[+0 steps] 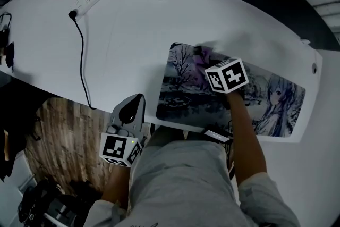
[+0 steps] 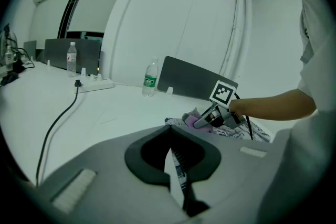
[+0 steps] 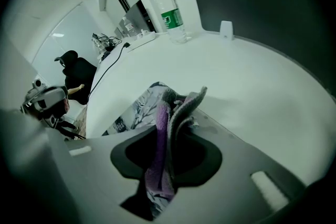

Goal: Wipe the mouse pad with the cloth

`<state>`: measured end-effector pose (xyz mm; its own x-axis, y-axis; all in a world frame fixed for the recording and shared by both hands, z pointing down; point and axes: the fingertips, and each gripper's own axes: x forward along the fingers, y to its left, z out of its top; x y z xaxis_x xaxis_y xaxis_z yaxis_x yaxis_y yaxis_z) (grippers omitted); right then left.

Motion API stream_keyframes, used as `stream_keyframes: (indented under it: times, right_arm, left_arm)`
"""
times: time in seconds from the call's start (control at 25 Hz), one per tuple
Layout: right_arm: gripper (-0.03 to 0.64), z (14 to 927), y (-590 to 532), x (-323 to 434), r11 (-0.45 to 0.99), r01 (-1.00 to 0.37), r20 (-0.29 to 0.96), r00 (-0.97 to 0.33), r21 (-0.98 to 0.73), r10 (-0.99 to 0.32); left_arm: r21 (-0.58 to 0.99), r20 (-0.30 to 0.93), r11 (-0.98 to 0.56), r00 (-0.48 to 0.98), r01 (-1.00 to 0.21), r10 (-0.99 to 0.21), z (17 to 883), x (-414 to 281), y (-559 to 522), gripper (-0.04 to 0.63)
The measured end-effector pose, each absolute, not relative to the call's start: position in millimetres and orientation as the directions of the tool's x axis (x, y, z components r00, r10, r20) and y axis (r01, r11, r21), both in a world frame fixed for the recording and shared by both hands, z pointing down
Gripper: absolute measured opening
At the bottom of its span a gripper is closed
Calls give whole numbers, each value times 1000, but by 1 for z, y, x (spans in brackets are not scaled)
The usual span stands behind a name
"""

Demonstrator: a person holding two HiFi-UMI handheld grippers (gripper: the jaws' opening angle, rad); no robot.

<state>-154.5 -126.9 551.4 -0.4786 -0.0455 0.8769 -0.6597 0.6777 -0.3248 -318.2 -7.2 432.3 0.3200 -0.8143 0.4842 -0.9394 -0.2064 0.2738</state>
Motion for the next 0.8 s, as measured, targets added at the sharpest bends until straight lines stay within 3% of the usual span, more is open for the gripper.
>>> stream_keyframes:
  times: [0.44, 0.8]
  right_arm:
    - [100, 552, -114, -239, 788, -521, 864, -502, -329, 29]
    - [100, 537, -115, -231, 771, -507, 813, -582, -386, 24]
  left_arm:
    - [279, 493, -89, 222, -956, -841, 436, -359, 19, 20]
    - [260, 487, -112, 230, -959, -843, 426, -341, 17, 18]
